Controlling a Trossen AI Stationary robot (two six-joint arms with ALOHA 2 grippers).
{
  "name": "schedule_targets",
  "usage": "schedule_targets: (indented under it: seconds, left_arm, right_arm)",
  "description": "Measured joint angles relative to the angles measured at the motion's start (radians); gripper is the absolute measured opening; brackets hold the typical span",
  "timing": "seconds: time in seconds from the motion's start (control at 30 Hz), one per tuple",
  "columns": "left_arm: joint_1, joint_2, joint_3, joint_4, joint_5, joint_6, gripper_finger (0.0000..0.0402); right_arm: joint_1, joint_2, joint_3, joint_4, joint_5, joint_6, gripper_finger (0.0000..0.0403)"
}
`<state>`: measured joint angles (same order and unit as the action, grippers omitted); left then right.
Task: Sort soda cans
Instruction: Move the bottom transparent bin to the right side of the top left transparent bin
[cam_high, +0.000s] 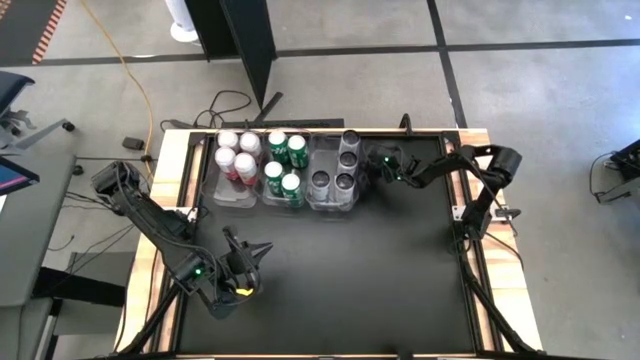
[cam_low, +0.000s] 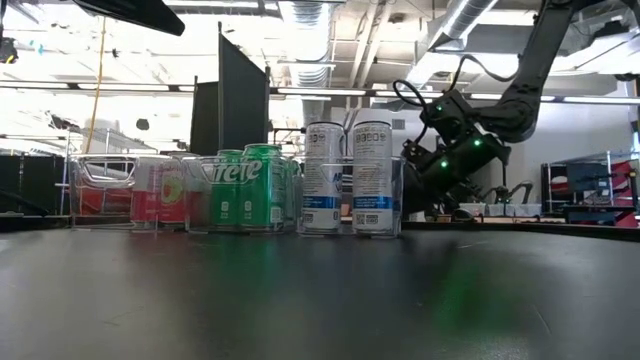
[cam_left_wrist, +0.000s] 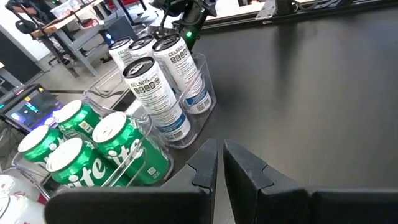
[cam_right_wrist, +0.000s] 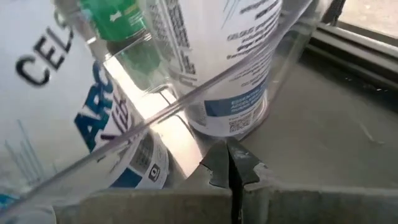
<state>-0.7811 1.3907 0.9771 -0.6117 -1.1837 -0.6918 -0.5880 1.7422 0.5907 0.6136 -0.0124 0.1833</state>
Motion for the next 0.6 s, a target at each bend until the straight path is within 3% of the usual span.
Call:
schedule_targets:
  seconds: [0.6]
  left_arm:
    - [0.000,0.000,0.000,0.002,0.000,0.007,0.0022]
  right_arm:
    - [-0.022,0.061,0.105,-0.059,-0.002,0.047,0.0000]
